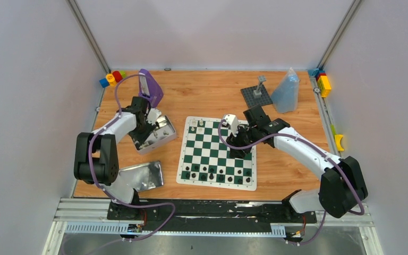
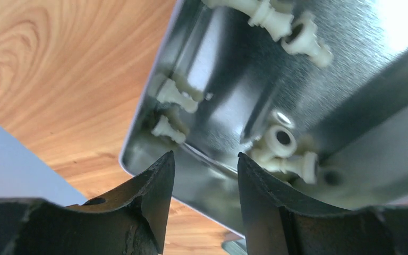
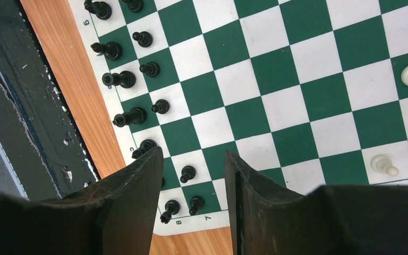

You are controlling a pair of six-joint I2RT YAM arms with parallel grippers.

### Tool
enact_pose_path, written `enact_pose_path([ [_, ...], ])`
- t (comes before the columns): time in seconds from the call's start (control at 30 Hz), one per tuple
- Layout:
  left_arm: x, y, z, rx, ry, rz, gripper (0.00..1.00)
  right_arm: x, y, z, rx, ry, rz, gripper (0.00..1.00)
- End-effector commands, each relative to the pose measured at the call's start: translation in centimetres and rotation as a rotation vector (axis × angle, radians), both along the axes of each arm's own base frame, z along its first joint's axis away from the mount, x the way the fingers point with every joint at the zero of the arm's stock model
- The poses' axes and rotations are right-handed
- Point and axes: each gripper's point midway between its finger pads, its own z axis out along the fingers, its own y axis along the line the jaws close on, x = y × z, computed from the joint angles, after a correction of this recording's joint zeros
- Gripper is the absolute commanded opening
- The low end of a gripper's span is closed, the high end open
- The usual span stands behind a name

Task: Set up the chess pieces on the board
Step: Adjust the storage box at the center of the board.

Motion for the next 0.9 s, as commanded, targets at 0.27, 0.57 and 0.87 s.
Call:
enact_pose_path([
  [0.27, 9.3, 3.0, 2.0, 0.214, -0.19, -0.195, 0.53, 0.5, 0.4, 0.4, 0.029, -0.027, 0.013, 0.47],
  [0.57, 15.7, 5.0, 2.8, 0.35, -0.297, -0.269, 0.57, 0.6, 0.2, -0.1, 0.012, -0.024, 0.004, 0.47],
  [0.87, 15.2, 3.1, 6.3, 0.148, -0.389, -0.083, 0.66, 0.6, 0.0, -0.4, 0.002, -0.018, 0.002, 0.47],
])
